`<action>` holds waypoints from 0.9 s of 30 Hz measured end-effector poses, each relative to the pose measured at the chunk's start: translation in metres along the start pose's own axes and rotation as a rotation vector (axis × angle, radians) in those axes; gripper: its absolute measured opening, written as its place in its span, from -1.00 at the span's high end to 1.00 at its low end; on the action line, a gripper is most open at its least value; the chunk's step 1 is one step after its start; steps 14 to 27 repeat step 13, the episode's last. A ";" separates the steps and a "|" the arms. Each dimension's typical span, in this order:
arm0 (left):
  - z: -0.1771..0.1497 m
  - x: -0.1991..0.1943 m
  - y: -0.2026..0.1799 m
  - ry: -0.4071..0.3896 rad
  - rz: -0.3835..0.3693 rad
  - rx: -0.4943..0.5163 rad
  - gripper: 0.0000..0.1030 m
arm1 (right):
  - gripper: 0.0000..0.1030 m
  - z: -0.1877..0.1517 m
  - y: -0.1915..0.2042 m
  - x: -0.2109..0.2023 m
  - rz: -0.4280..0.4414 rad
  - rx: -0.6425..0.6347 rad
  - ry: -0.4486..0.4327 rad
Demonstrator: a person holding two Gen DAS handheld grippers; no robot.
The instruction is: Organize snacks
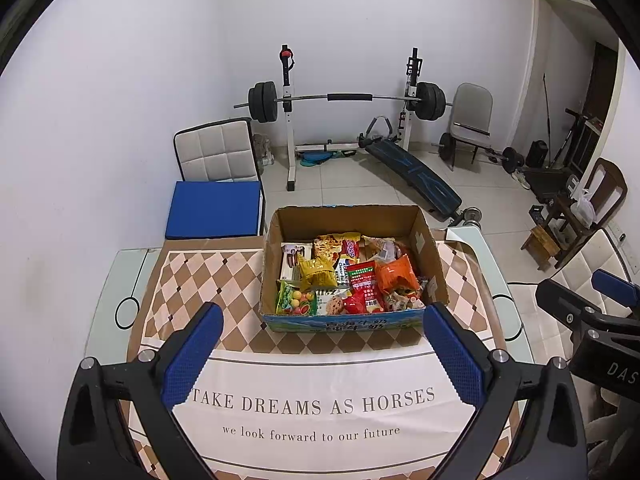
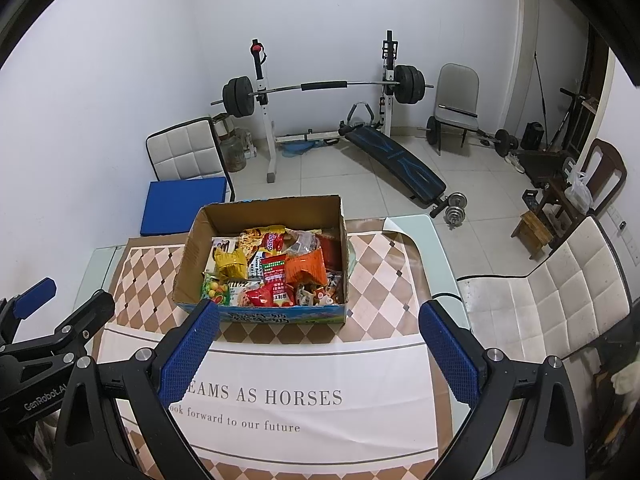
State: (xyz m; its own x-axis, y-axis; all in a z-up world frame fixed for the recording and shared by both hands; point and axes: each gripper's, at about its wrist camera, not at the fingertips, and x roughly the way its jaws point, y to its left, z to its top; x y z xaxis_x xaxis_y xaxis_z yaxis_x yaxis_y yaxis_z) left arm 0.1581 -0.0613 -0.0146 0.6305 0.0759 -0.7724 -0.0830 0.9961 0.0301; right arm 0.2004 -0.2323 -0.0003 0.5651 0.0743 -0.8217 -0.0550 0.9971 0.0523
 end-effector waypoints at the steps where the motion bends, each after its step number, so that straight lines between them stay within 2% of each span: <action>1: -0.001 0.000 0.001 -0.001 0.001 -0.001 -0.99 | -0.97 0.001 0.001 0.000 0.002 -0.002 0.000; 27: 0.002 -0.005 -0.001 -0.007 -0.006 -0.003 -0.99 | -0.97 0.001 0.002 0.000 0.000 0.000 -0.002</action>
